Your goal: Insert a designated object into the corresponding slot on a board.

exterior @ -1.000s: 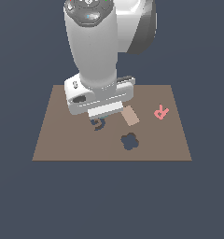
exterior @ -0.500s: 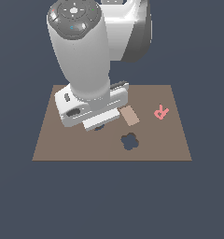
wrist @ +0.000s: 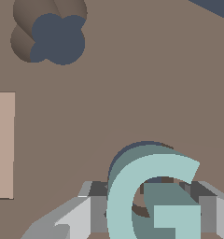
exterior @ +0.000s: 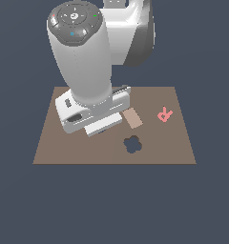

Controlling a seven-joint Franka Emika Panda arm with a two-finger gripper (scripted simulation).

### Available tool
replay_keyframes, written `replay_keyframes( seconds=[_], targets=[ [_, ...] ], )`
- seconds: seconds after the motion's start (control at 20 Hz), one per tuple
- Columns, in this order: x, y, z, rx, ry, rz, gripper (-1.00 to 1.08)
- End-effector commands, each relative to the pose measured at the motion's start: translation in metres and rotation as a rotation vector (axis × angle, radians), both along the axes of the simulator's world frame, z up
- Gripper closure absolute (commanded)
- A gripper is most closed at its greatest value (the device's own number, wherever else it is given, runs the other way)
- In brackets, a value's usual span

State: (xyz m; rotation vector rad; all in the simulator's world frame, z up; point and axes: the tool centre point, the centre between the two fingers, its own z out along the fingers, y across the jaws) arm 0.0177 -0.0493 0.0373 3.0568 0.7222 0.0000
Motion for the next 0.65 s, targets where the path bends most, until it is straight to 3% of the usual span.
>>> replay_keyframes(
  seconds=[0.0,0.1,0.15,0.6],
  targets=[
    [0.0002,0.0001,-0.0052,0.000,0.001,0.002,1.08],
    [0.0004,0.0000,-0.0068,0.000,0.001,0.002,1.08],
    [0.0004,0.0000,-0.0068,0.000,0.001,0.002,-0.92],
    [0.0004,0.0000,-0.0068,0.000,0.001,0.002,-0.92]
  ],
)
